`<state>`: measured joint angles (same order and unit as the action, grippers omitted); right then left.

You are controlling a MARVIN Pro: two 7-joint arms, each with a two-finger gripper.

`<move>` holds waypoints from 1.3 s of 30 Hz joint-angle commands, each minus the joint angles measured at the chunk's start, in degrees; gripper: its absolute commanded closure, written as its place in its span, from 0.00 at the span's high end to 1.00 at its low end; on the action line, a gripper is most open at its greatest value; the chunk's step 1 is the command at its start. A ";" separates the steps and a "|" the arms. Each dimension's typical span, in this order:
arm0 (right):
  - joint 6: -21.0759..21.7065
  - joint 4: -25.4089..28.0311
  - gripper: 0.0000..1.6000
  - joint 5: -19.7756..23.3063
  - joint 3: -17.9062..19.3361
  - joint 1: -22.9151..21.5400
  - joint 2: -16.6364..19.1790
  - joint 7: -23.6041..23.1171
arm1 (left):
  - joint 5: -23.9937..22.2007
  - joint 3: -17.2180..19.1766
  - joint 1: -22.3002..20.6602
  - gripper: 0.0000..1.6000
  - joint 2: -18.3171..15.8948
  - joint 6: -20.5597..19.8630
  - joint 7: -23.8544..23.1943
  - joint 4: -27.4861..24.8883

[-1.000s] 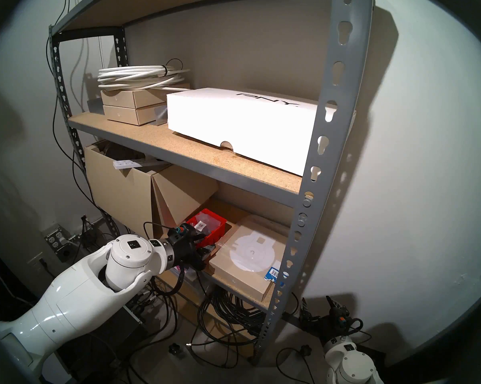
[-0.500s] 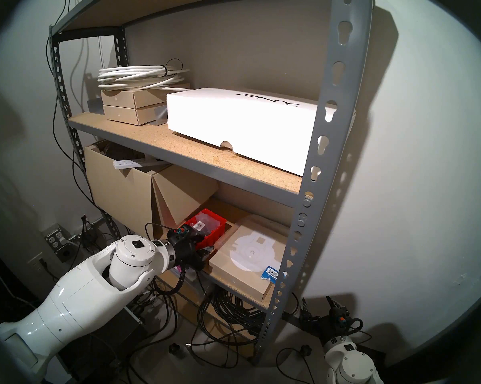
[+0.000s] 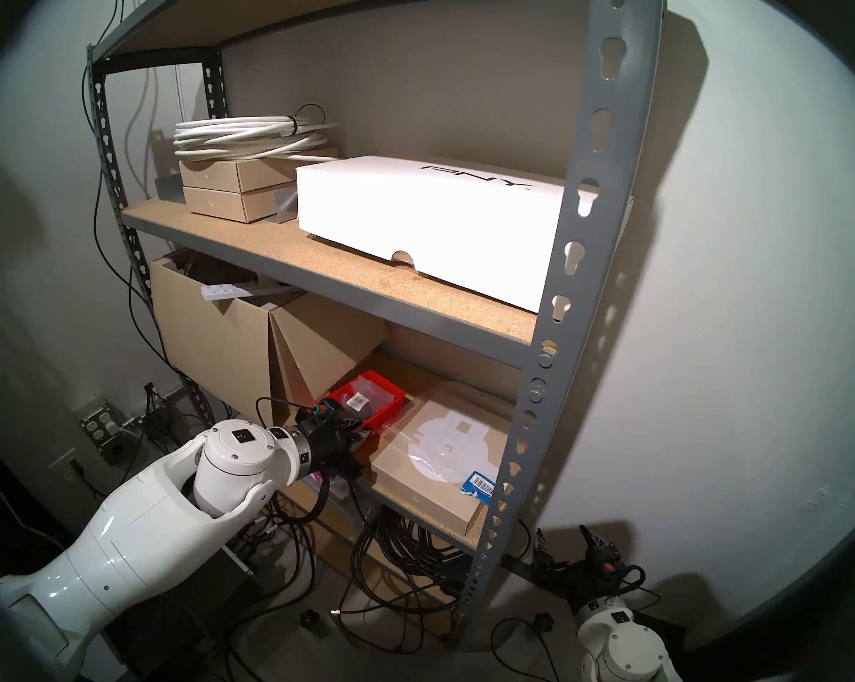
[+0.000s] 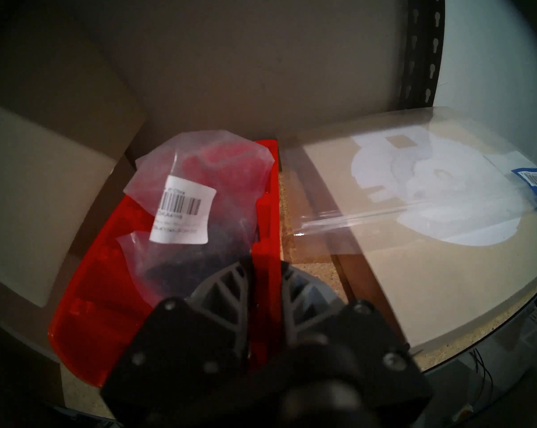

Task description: Organize the rack shelf by putting things into a case

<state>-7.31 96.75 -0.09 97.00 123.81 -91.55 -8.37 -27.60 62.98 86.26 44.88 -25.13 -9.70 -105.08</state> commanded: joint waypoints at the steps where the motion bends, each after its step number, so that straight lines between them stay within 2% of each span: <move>1: -0.04 1.04 1.00 0.01 -0.01 -0.01 -0.03 0.01 | -0.45 0.22 0.81 0.26 -0.33 0.23 -0.09 -1.13; 3: -0.04 1.04 1.00 0.01 -0.01 -0.01 -0.03 0.01 | -0.55 0.14 1.05 0.25 -0.34 0.12 0.10 -0.97; 4: -0.04 1.04 1.00 0.01 -0.01 -0.01 -0.03 0.01 | -0.68 0.15 1.19 0.14 -0.26 0.18 0.21 -0.84; 6: -0.05 1.04 1.00 0.01 -0.01 -0.01 -0.03 0.01 | -0.70 0.41 1.90 0.00 0.33 0.54 1.62 -0.68; 9: -0.05 1.04 1.00 0.01 -0.01 -0.01 -0.03 0.01 | -0.44 0.08 1.69 0.00 0.25 0.60 1.55 -0.49; 11: -0.05 1.04 1.00 0.01 -0.01 -0.01 -0.03 0.01 | -1.13 1.29 2.27 0.00 1.18 1.55 3.66 -0.69; 16: -0.09 0.99 1.00 0.02 -0.01 -0.03 -0.02 0.01 | -2.33 2.99 1.71 0.00 2.00 1.56 5.60 -2.34; 29: -0.15 0.89 1.00 0.02 -0.01 -0.09 -0.01 0.00 | -1.38 3.33 -0.04 0.00 1.69 1.05 7.39 -7.12; 39: -0.14 0.92 1.00 0.02 -0.01 -0.07 -0.01 0.00 | 2.18 2.26 -1.50 0.00 -0.35 -0.53 7.51 -10.01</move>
<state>-7.32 96.73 -0.09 97.00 123.80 -91.54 -8.37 -27.82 64.80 87.47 46.13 -25.34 -2.37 -111.47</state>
